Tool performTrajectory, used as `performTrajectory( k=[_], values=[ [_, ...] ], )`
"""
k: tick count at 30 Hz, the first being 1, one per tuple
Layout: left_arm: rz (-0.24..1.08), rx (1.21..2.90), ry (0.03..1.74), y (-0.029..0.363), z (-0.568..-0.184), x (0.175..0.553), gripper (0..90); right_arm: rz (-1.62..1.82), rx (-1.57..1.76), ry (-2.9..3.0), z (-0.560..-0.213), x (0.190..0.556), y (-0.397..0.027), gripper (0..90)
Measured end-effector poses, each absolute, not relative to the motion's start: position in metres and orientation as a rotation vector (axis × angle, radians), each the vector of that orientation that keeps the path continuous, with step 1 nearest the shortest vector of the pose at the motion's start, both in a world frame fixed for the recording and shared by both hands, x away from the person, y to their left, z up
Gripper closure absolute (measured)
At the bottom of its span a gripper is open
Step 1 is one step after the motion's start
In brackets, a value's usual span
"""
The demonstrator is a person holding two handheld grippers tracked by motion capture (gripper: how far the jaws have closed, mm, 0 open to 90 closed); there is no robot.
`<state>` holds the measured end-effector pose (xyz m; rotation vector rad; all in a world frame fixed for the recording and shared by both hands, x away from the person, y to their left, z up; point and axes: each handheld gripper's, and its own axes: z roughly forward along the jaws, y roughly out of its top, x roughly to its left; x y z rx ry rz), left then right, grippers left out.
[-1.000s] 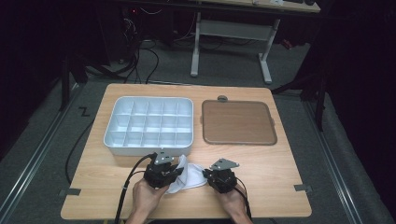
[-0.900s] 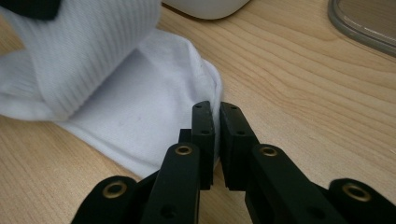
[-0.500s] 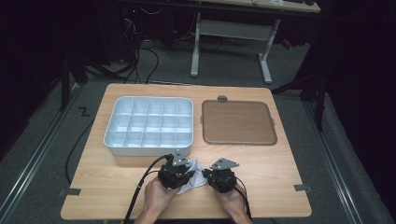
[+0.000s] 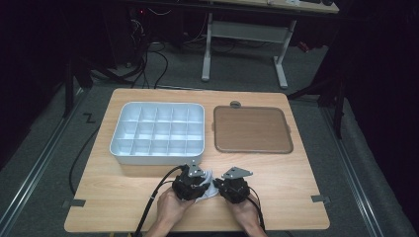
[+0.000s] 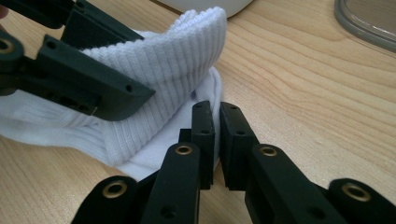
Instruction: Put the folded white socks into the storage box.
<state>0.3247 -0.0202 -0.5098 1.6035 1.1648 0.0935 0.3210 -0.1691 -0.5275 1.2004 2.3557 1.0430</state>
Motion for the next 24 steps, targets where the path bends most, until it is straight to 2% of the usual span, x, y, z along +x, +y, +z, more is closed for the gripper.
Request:
performTrajectory(
  k=[8, 12, 18, 24],
  values=[
    [0.096, 1.554, 1.145, -0.011, -0.5, 0.318, 53.7, 1.045, 1.182, 2.356, -0.525, 0.319, -0.169, 84.4],
    [0.119, 1.551, 1.146, -0.005, -0.5, 0.316, 45.7, 1.053, 1.166, 2.366, -0.524, 0.318, -0.171, 75.1],
    [0.114, 1.541, 1.156, 0.006, -0.497, 0.309, 40.6, 1.063, 1.161, 2.346, -0.518, 0.314, -0.18, 72.0],
    [0.112, 1.533, 1.176, 0.018, -0.497, 0.305, 39.9, 1.09, 1.141, 2.335, -0.508, 0.309, -0.191, 75.5]
  ],
)
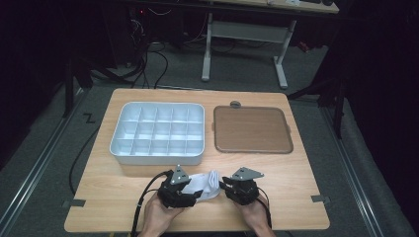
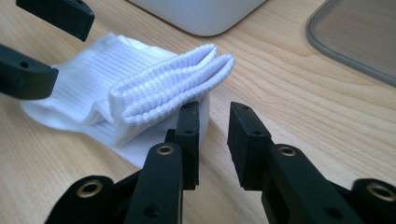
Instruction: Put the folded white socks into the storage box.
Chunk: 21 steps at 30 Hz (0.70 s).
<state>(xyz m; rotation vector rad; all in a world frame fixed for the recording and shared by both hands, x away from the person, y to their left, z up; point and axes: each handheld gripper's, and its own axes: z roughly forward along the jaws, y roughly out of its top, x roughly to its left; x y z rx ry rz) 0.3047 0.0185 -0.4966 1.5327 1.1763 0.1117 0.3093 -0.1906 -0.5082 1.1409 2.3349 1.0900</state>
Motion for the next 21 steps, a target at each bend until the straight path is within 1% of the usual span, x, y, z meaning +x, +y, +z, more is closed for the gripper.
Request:
performTrajectory(
  k=[7, 13, 21],
  values=[
    [0.137, 1.492, 1.208, 0.034, -0.498, 0.303, 40.2, 1.136, 1.132, 2.292, -0.495, 0.304, -0.203, 79.3],
    [0.149, 1.47, 1.248, 0.048, -0.506, 0.302, 39.5, 1.136, 1.026, 2.361, -0.491, 0.302, -0.185, 78.8],
    [0.139, 1.435, 1.291, 0.058, -0.514, 0.304, 39.4, 1.157, 1.018, 2.417, -0.497, 0.305, -0.173, 63.9]
  ],
)
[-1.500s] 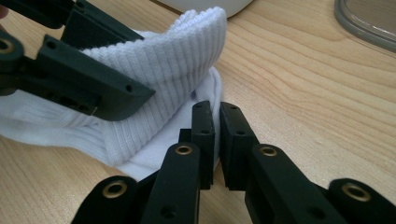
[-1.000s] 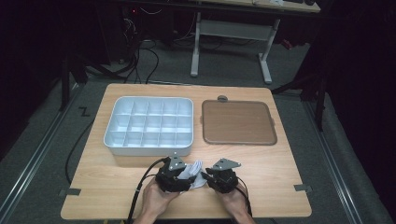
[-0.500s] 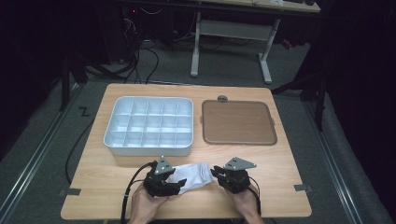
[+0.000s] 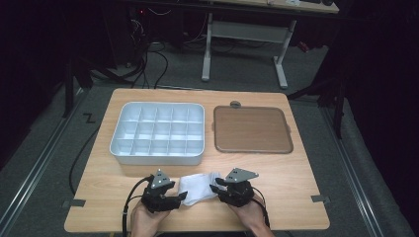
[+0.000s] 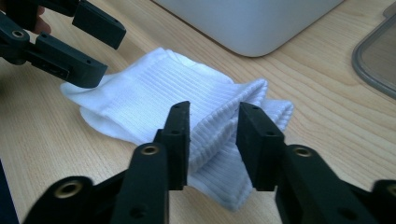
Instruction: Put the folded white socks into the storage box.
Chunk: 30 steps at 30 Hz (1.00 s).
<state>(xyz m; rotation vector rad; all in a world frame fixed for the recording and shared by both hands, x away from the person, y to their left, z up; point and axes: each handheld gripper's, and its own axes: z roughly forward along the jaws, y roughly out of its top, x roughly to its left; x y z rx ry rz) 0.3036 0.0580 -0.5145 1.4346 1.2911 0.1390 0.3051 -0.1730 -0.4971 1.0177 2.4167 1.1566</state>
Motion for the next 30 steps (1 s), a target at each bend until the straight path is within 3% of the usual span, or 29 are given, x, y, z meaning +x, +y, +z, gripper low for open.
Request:
performTrajectory(
  k=[10, 14, 16, 30],
  values=[
    [0.161, 1.454, 1.316, 0.054, -0.526, 0.312, 41.0, 1.109, 1.022, 2.424, -0.501, 0.307, -0.169, 65.7],
    [0.149, 1.433, 1.321, 0.054, -0.53, 0.316, 41.9, 1.025, 1.021, 2.432, -0.508, 0.312, -0.166, 82.3],
    [0.152, 1.418, 1.321, 0.054, -0.529, 0.316, 41.7, 1.018, 1.014, 2.428, -0.508, 0.312, -0.166, 84.5],
    [0.177, 1.436, 1.234, 0.033, -0.521, 0.311, 44.3, 1.086, 1.021, 2.335, -0.487, 0.312, -0.179, 85.3]
  ],
)
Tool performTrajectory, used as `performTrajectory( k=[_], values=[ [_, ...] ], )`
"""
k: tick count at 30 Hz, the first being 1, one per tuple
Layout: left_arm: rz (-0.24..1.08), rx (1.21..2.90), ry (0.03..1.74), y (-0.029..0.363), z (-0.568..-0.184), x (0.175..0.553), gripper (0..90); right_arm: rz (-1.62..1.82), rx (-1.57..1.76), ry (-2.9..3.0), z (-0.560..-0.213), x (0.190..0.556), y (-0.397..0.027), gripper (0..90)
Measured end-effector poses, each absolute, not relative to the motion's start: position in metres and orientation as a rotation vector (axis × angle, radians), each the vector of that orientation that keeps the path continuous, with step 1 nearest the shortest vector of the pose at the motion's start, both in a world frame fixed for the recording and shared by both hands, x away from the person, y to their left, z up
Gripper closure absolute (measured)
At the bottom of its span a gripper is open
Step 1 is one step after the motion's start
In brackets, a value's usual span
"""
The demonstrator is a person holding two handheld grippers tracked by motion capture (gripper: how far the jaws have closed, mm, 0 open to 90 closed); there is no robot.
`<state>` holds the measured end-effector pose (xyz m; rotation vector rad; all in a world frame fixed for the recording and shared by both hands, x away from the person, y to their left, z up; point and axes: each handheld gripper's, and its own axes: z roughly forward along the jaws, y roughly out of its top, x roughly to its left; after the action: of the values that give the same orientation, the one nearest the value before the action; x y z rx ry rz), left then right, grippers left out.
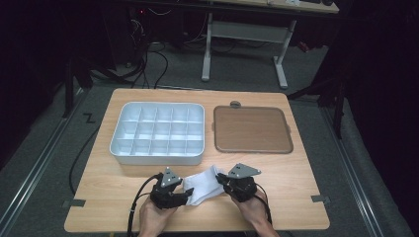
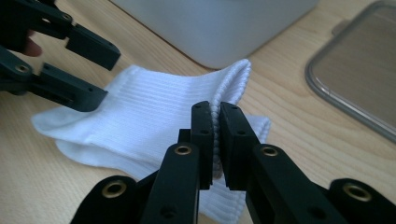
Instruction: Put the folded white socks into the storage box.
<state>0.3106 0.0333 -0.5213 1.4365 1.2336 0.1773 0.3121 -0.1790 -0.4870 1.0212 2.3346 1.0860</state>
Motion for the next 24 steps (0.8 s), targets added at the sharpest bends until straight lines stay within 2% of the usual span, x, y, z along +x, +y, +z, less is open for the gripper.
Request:
performTrajectory(
  k=[9, 15, 24],
  values=[
    [0.182, 1.474, 1.153, 0.011, -0.516, 0.306, 47.9, 0.993, 1.097, 2.351, -0.513, 0.32, -0.19, 85.1],
    [0.238, 1.611, 1.134, -0.009, -0.533, 0.307, 50.5, 0.976, 1.12, 2.351, -0.517, 0.325, -0.194, 85.0],
    [0.214, 1.623, 1.084, -0.002, -0.536, 0.307, 51.8, 0.955, 1.109, 2.337, -0.52, 0.324, -0.198, 85.1]
  ],
)
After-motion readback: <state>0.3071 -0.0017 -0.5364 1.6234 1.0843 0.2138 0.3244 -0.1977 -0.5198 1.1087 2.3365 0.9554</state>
